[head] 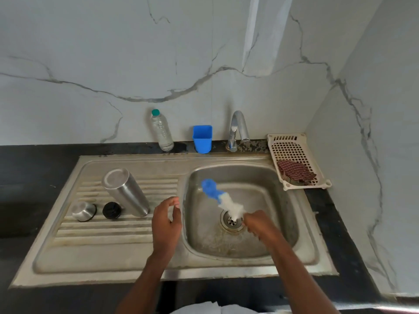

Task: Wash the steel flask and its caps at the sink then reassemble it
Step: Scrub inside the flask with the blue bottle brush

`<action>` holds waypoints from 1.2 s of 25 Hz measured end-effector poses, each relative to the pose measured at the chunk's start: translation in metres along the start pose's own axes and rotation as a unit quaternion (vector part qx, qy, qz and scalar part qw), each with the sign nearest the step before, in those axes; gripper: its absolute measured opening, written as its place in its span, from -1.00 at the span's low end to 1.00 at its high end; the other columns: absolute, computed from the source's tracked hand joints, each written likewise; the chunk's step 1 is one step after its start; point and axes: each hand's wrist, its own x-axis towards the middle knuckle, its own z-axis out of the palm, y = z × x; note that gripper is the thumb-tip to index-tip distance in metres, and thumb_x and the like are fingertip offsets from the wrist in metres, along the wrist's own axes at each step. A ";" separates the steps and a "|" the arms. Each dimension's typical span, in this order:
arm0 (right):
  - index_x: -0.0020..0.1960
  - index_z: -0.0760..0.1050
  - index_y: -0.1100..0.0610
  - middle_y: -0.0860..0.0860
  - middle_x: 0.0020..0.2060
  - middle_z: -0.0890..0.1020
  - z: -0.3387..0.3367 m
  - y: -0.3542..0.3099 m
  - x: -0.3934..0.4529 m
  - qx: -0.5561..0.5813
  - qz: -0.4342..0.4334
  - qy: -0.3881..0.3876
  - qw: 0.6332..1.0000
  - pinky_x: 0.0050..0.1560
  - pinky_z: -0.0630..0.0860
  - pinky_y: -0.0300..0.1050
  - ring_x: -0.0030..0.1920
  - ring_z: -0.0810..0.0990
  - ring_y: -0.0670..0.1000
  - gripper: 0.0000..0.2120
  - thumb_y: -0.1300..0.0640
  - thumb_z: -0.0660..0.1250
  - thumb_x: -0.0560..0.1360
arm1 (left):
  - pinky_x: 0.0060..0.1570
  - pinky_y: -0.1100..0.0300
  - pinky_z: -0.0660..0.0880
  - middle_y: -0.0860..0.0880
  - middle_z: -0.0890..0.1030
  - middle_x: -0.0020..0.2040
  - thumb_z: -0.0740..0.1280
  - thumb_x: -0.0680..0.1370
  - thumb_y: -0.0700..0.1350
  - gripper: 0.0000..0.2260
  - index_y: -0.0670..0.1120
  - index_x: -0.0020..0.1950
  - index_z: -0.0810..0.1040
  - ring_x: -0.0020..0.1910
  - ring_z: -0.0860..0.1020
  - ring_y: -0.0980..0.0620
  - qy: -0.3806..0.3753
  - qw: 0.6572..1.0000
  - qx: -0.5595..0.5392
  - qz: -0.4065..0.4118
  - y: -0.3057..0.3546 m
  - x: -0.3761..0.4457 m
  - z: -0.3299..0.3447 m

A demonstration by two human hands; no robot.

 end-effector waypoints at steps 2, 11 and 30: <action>0.03 0.64 0.23 0.08 -0.27 0.65 0.013 0.019 0.017 0.008 -0.002 -0.005 1.000 -0.24 0.44 -0.12 -0.28 0.60 0.10 -0.46 -0.19 0.27 0.35 | 0.23 -0.13 0.57 0.13 0.69 0.13 0.35 0.64 -0.26 -0.76 0.00 0.22 0.65 0.19 0.63 0.04 0.019 1.000 0.006 -0.011 0.001 -0.014 -0.001; -0.06 0.64 0.09 0.05 -0.12 0.70 0.010 0.027 0.016 -0.096 -0.099 -0.022 0.990 -0.02 0.56 -0.04 0.00 0.68 0.13 -0.66 -0.15 0.26 0.59 | 0.02 -0.03 0.56 -0.05 0.56 0.18 0.42 0.60 -0.23 -0.67 -0.04 0.34 0.51 0.15 0.54 -0.06 0.252 0.962 -0.045 -0.092 0.016 -0.028 -0.024; -0.14 0.69 -0.10 0.17 -0.25 0.67 0.028 -0.017 0.023 0.151 -0.316 0.014 0.937 -0.17 0.42 -0.08 -0.35 0.52 0.18 -0.84 0.05 0.42 0.61 | 0.05 0.03 0.68 -0.06 0.68 0.17 0.59 0.47 0.01 -0.47 -0.01 0.37 0.48 0.09 0.70 -0.03 0.202 0.864 -0.412 -0.210 0.119 0.197 -0.076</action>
